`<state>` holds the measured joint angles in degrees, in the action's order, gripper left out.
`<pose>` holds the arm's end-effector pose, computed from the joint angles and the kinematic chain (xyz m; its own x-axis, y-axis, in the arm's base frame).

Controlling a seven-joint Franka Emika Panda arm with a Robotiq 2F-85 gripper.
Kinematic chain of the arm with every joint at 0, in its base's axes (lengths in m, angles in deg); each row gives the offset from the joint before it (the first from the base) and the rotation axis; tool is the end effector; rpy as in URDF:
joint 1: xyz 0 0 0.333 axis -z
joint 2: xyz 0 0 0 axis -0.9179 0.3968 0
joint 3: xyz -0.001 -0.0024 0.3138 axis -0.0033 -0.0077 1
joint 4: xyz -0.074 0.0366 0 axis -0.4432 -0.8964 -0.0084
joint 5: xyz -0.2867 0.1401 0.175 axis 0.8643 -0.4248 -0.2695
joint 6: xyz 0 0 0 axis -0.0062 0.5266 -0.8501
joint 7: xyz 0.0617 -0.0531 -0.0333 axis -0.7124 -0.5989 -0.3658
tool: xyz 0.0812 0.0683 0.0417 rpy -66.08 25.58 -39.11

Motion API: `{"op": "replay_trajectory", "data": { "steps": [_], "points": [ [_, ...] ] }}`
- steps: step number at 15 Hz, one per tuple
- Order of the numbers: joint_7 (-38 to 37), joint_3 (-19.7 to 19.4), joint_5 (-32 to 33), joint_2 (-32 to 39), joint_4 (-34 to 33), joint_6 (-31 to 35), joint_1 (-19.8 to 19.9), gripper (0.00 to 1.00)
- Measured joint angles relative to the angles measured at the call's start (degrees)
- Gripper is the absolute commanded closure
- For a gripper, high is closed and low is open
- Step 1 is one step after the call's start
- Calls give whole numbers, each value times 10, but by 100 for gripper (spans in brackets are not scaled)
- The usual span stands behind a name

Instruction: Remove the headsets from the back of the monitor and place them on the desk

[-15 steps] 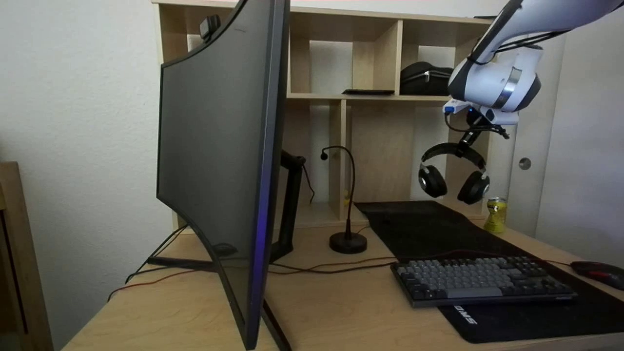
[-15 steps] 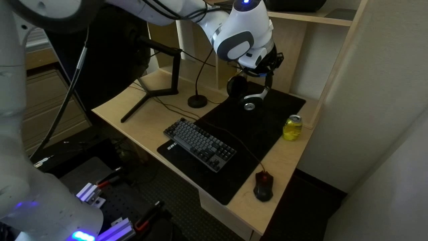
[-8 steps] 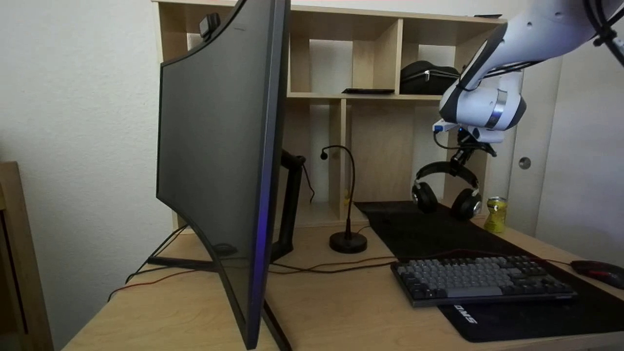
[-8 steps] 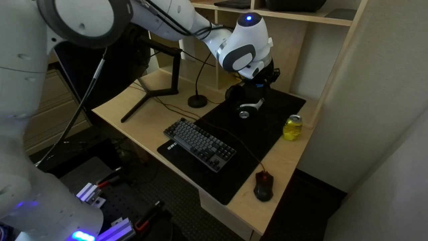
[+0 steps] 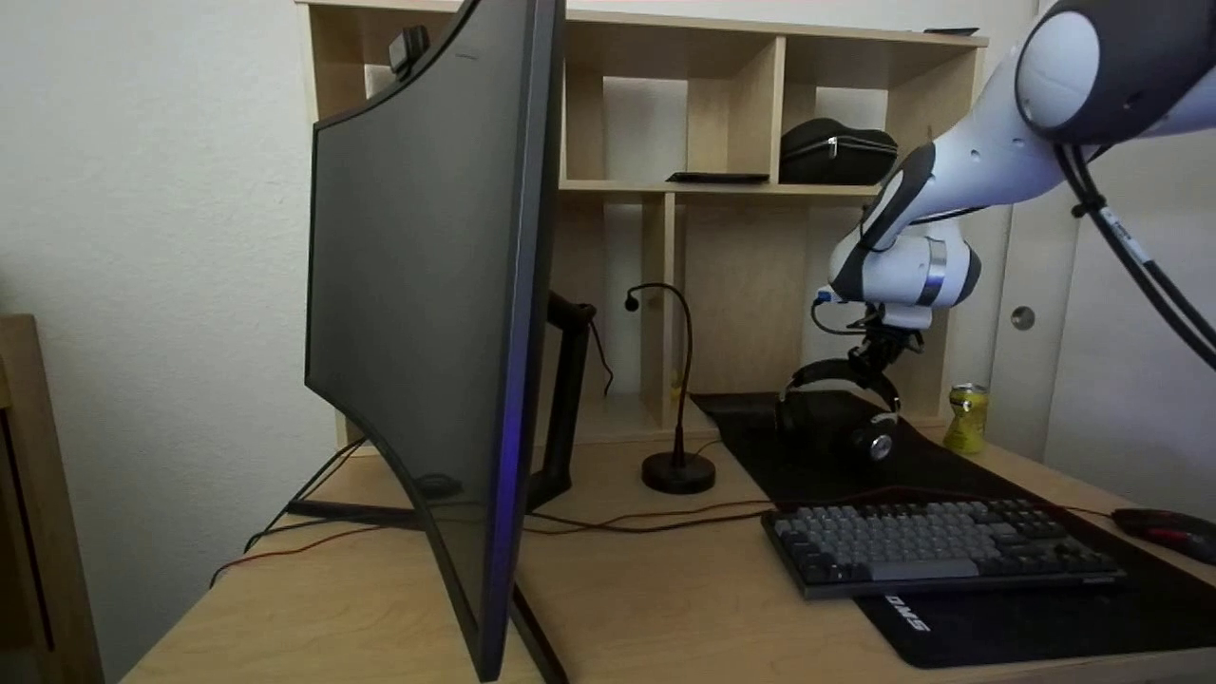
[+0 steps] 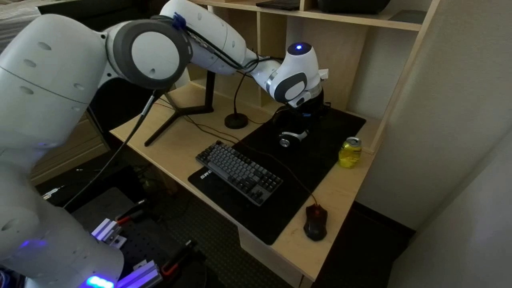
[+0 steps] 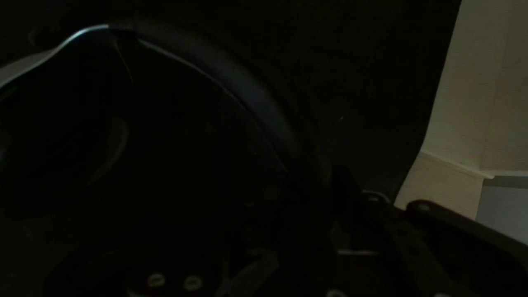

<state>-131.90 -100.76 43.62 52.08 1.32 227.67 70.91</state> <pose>0.7339 -0.1907 0.2616 -0.8545 -0.3557 -0.3786 -0.2706 0.9269 -0.2602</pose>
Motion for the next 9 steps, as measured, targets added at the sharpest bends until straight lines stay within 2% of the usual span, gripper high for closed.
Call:
{"op": "replay_trajectory", "data": {
  "steps": [3, 7, 9],
  "points": [
    [-38, -9, 28, 14, -33, -44, 1, 31],
    [-44, -19, 82, 2, -52, -77, -1, 3],
    [-44, -24, 112, -13, -51, -96, -4, 0]
  ]
}}
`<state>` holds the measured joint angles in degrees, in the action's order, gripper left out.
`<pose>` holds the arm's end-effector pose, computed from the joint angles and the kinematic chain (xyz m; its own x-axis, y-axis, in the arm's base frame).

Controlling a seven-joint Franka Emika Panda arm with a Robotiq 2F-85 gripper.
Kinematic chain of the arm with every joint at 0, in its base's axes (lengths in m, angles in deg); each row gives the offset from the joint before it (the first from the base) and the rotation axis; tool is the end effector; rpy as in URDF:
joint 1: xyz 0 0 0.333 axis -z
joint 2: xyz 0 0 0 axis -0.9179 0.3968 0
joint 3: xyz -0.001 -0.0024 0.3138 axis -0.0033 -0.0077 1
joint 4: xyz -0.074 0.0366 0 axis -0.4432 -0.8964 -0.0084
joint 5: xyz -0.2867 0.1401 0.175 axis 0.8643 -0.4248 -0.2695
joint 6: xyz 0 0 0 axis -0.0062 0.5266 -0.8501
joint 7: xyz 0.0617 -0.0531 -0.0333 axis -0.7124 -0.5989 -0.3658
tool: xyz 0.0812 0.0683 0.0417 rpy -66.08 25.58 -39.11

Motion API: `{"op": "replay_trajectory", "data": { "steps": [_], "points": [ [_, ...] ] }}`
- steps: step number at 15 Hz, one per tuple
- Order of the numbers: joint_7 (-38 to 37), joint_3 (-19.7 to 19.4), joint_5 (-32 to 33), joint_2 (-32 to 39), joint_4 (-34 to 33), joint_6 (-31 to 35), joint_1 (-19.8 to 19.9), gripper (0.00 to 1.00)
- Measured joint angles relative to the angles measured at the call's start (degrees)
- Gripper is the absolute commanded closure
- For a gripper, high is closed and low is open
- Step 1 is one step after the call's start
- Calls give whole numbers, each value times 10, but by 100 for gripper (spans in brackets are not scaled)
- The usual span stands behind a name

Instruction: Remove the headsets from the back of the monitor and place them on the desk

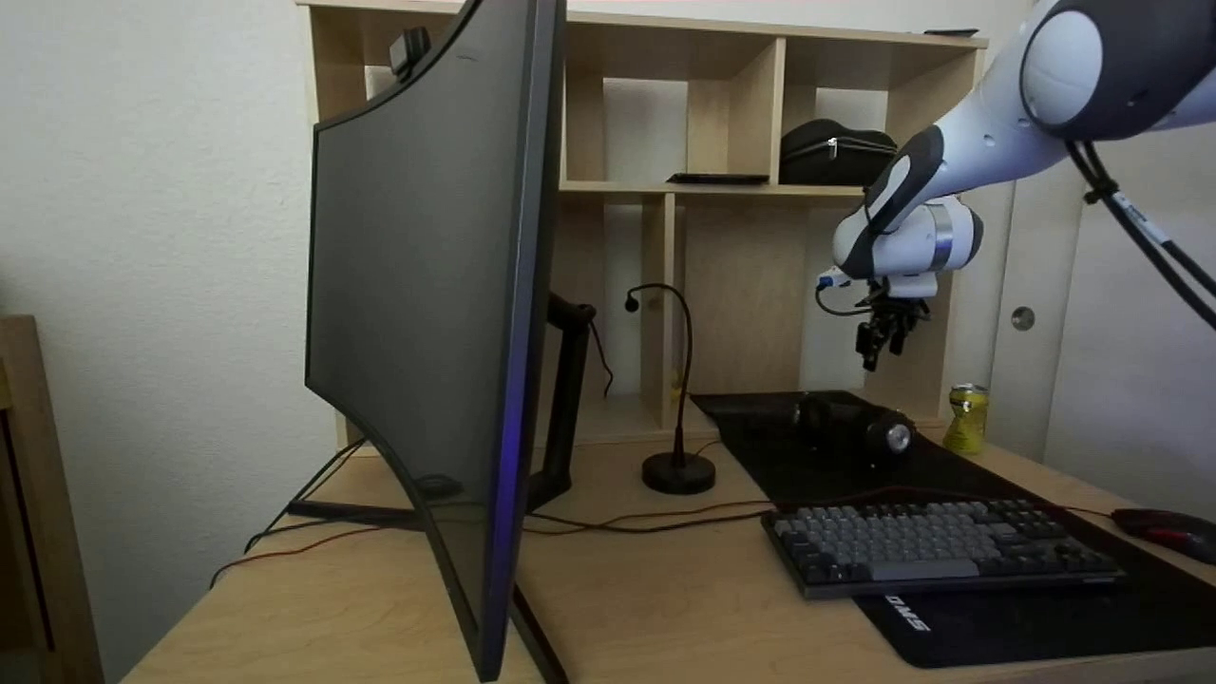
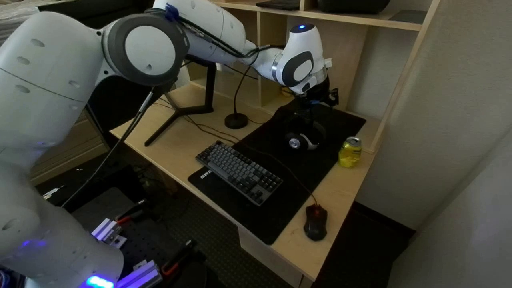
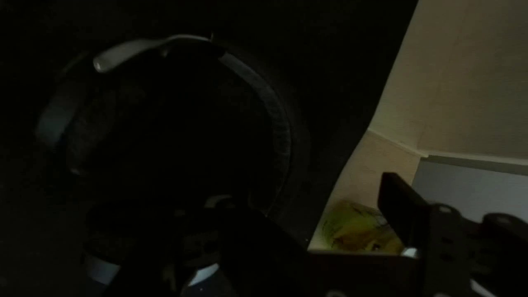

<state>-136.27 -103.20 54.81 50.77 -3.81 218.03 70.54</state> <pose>0.7405 -0.1970 0.3029 -0.8730 -0.4203 -0.2473 -0.3290 0.8820 -0.3375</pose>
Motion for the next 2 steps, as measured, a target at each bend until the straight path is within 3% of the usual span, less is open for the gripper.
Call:
{"op": "replay_trajectory", "data": {
  "steps": [2],
  "points": [
    [20, 3, 12, -19, 5, -19, 1, 1]
  ]
}}
